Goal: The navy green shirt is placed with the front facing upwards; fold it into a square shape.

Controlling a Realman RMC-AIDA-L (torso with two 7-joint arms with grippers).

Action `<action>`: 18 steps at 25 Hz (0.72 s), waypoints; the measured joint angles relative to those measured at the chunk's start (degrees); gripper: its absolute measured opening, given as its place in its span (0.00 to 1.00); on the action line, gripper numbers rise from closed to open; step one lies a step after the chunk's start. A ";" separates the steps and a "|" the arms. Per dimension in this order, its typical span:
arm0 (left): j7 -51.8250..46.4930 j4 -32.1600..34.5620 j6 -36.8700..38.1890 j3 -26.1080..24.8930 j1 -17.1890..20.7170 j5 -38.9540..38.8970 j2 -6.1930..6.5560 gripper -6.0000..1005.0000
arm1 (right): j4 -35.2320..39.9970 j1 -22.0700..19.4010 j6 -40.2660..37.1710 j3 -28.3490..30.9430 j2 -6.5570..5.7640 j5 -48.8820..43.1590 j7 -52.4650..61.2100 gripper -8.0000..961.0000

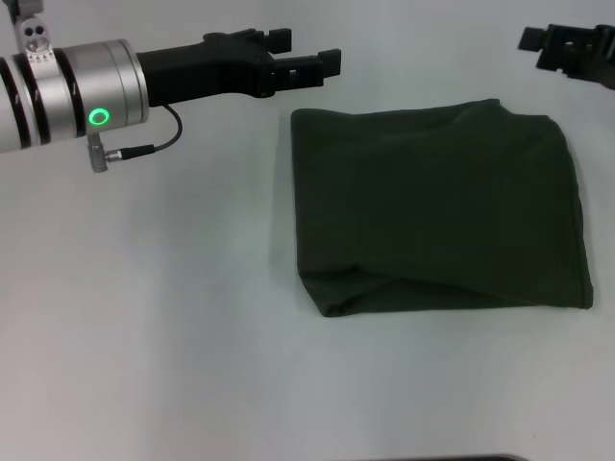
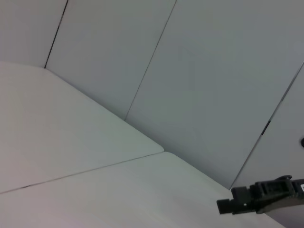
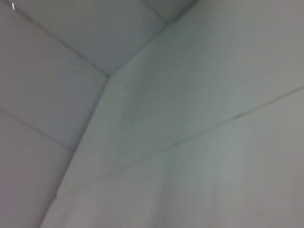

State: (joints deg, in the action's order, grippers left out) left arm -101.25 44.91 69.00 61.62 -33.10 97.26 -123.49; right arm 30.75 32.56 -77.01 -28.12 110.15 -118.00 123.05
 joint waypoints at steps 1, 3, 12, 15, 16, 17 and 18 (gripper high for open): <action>0.02 0.00 0.00 -0.01 0.00 -0.03 0.00 0.91 | 0.08 0.55 0.01 -0.69 0.04 -0.81 0.86 0.68; 0.09 0.00 0.00 -0.01 -0.01 -0.04 0.00 0.91 | 0.24 1.34 0.11 -1.97 0.18 -2.24 2.12 0.69; 0.94 0.00 -0.15 -0.01 -0.07 -0.02 0.04 0.91 | 0.12 3.29 3.64 -4.62 0.49 -8.42 4.66 0.69; 0.97 0.00 -0.41 -0.01 -0.13 0.16 0.13 0.91 | 0.11 3.62 5.21 -5.37 0.67 -8.60 4.66 0.69; 0.97 0.00 -0.44 -0.01 -0.13 0.16 0.16 0.91 | 0.07 3.84 5.95 -5.58 0.72 -8.60 4.66 0.69; 0.98 0.00 -0.48 -0.01 -0.13 0.16 0.20 0.91 | -0.02 4.05 6.52 -5.84 0.78 -8.61 4.66 0.69; 0.98 0.00 -0.49 -0.01 -0.13 0.14 0.23 0.91 | -0.14 4.36 7.28 -6.18 0.86 -8.61 4.66 0.69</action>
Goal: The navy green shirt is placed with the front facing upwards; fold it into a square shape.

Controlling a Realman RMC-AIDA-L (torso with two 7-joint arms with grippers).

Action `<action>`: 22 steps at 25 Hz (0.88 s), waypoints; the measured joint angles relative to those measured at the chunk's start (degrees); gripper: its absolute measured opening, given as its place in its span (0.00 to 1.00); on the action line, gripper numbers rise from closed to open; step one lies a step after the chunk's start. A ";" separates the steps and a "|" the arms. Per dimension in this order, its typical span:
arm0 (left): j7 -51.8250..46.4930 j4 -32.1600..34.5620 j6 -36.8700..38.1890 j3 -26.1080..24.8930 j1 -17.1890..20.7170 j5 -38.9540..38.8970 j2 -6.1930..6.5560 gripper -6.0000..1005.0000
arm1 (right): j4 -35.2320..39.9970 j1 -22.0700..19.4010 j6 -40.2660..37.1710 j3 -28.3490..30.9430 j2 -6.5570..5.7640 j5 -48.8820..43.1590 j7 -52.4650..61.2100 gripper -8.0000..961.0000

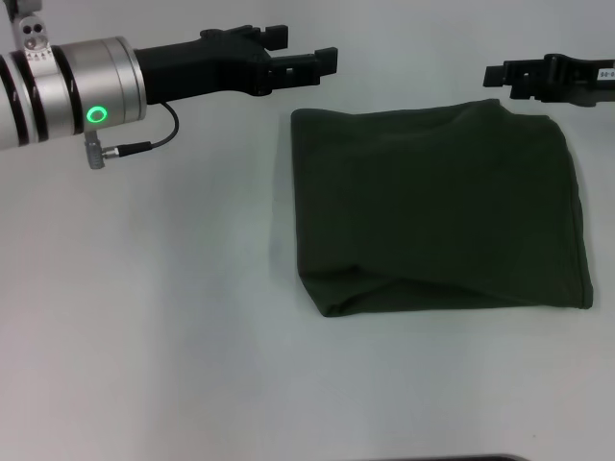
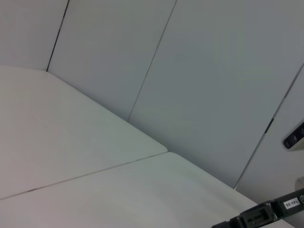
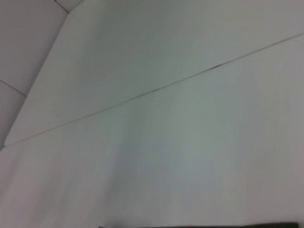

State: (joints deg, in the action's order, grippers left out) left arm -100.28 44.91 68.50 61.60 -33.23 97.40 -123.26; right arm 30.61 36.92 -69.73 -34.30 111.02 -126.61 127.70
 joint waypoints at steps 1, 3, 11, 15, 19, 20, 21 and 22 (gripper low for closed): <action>0.00 0.00 -0.03 0.00 0.00 -0.04 0.01 0.91 | -0.09 0.26 0.72 -0.31 0.09 0.00 0.00 0.69; 0.00 0.00 -0.10 0.00 0.00 -0.10 0.02 0.91 | -0.19 0.85 2.11 -1.42 0.52 -0.01 -0.01 0.68; 0.00 -0.21 -0.22 -1.20 -0.11 0.19 0.33 0.91 | -0.23 2.18 7.29 -6.26 2.50 -0.04 -0.13 0.68; 0.00 -0.31 -0.22 -1.47 -0.13 0.21 0.53 0.91 | -0.22 2.06 7.44 -6.37 2.58 -0.01 -0.05 0.68; 0.00 -0.37 -0.22 -1.49 -0.16 0.23 0.59 0.91 | -0.22 1.72 7.42 -6.39 2.61 0.09 0.00 0.67; 0.00 -0.39 -0.22 -1.49 -0.18 0.24 0.59 0.91 | -0.22 1.71 7.37 -6.39 2.61 0.09 0.01 0.67; 0.00 -0.41 -0.22 -1.49 -0.20 0.24 0.59 0.91 | -0.24 1.70 7.32 -6.39 2.61 0.10 0.01 0.65; 0.00 -0.42 -0.22 -1.49 -0.22 0.24 0.59 0.91 | -0.27 1.70 7.27 -6.39 2.61 0.11 0.01 0.63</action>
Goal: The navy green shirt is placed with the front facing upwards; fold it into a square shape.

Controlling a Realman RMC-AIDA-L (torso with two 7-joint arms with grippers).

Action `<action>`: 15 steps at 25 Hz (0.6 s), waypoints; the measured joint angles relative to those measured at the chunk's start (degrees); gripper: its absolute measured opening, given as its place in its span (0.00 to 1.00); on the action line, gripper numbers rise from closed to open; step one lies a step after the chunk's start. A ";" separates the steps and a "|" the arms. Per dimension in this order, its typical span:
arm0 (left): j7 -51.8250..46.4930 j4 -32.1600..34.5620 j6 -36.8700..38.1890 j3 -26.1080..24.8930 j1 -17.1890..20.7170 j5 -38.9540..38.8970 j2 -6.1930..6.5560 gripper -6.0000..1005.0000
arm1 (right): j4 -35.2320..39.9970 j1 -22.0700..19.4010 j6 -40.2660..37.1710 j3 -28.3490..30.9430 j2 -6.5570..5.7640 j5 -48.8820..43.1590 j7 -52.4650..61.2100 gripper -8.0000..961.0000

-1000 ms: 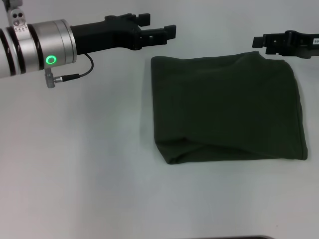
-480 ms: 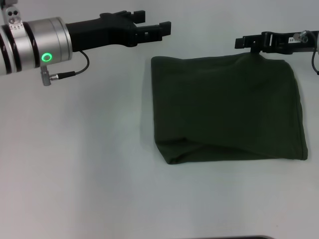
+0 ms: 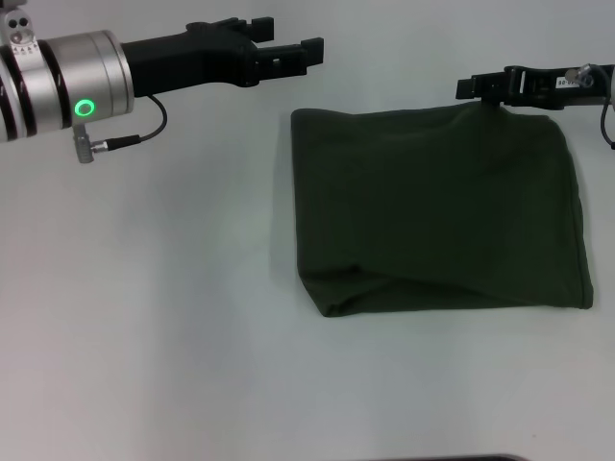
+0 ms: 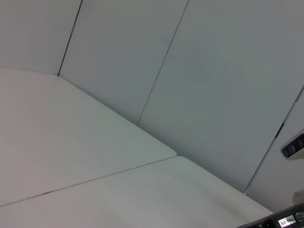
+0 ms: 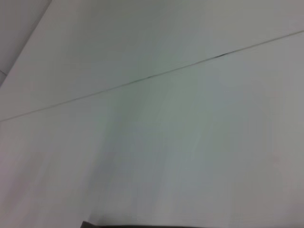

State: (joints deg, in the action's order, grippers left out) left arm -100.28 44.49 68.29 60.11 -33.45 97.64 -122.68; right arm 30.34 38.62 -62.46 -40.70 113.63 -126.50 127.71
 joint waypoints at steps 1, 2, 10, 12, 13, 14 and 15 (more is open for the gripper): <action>0.00 0.00 0.00 0.00 -0.01 0.00 0.00 0.91 | -0.01 -0.01 -0.03 0.00 0.02 0.01 0.00 0.60; 0.00 -0.02 0.00 0.00 -0.02 0.00 -0.01 0.91 | -0.06 -0.02 -0.03 0.00 0.04 0.02 0.00 0.58; 0.00 -0.02 0.00 0.00 -0.04 0.00 -0.02 0.91 | -0.82 0.36 -0.02 0.00 0.36 -0.07 -0.02 0.48; 0.00 -0.02 0.00 0.00 -0.04 0.00 -0.02 0.91 | -0.85 0.42 0.02 0.00 0.49 -0.08 -0.12 0.46; 0.00 -0.02 0.01 0.00 -0.04 0.00 -0.02 0.91 | -0.84 0.45 0.13 0.00 0.53 -0.09 -0.19 0.45; 0.03 -0.02 0.00 0.00 -0.04 0.00 -0.02 0.91 | -0.84 0.47 0.16 0.00 0.58 -0.09 -0.23 0.44; 0.14 -0.02 0.01 0.00 -0.03 0.00 -0.02 0.91 | -0.85 0.48 0.20 0.00 0.61 -0.09 -0.26 0.37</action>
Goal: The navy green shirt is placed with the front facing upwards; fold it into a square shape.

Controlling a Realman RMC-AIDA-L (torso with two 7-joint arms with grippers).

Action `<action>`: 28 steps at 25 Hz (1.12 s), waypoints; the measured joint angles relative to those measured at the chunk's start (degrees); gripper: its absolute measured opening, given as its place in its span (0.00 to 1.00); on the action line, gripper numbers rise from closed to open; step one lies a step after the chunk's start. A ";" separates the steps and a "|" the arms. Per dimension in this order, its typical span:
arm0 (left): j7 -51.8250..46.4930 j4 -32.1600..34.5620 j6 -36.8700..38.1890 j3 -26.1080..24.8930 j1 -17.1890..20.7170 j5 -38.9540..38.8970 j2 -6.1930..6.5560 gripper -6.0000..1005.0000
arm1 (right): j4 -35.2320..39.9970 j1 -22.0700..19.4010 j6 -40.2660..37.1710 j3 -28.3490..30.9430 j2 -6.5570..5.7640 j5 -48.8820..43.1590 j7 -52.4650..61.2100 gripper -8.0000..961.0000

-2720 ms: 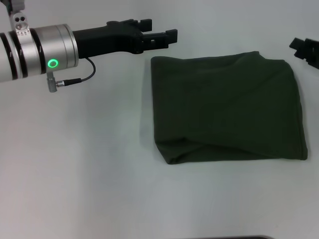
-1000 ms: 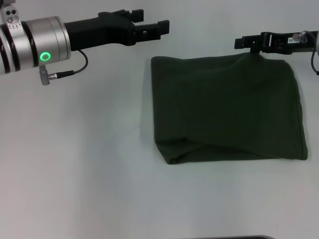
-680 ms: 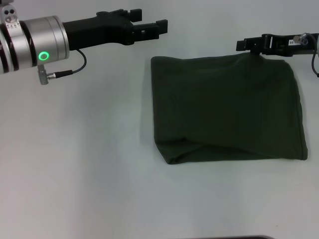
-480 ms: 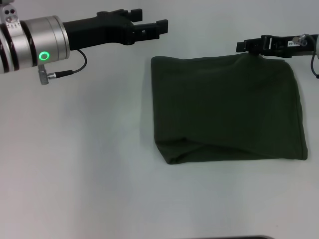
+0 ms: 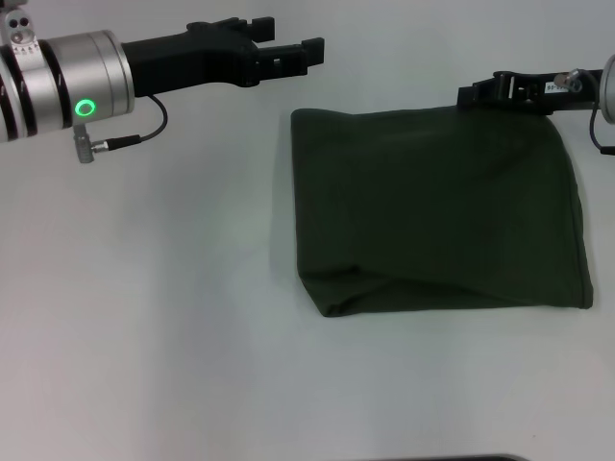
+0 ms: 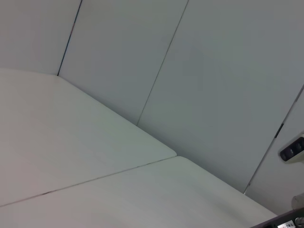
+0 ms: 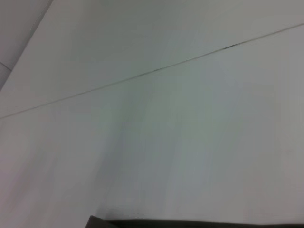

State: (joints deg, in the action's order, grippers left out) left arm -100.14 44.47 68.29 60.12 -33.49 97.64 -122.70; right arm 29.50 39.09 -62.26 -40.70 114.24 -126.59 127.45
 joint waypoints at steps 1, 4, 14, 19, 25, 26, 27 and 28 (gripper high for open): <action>0.10 0.00 0.00 0.00 0.01 0.00 0.00 0.91 | 0.00 0.00 0.06 0.00 0.02 0.01 -0.04 0.30; 0.33 0.00 0.00 0.00 0.09 0.00 0.00 0.91 | 0.00 -0.04 0.13 0.25 0.06 0.13 -0.21 0.16; 0.46 -0.09 0.00 0.00 -0.01 0.00 -0.18 0.91 | 0.71 0.09 0.40 0.51 0.03 0.47 -0.36 0.04; 0.48 -0.09 0.00 0.00 -0.10 0.00 -0.26 0.91 | 0.82 0.65 0.14 0.54 -0.24 0.54 -0.36 0.04; 0.48 -0.09 0.00 0.00 -0.25 0.00 -0.38 0.91 | 1.36 1.85 -1.51 0.11 -0.32 0.57 -0.99 0.04; 0.48 -0.09 0.00 0.00 -0.26 0.00 -0.41 0.91 | 1.47 2.02 -1.71 0.10 -0.27 0.57 -1.15 0.04; 0.48 -0.09 0.00 0.00 -0.26 0.00 -0.43 0.91 | 1.52 2.17 -1.81 0.09 -0.23 0.56 -1.21 0.04; 0.48 -0.08 0.00 0.00 -0.26 -0.01 -0.43 0.91 | 1.52 2.26 -1.78 0.07 -0.22 0.51 -1.21 0.04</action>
State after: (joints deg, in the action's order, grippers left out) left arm -99.66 44.39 68.29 60.11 -33.75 97.63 -123.13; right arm 31.02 41.36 -64.04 -40.63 114.02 -126.08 126.24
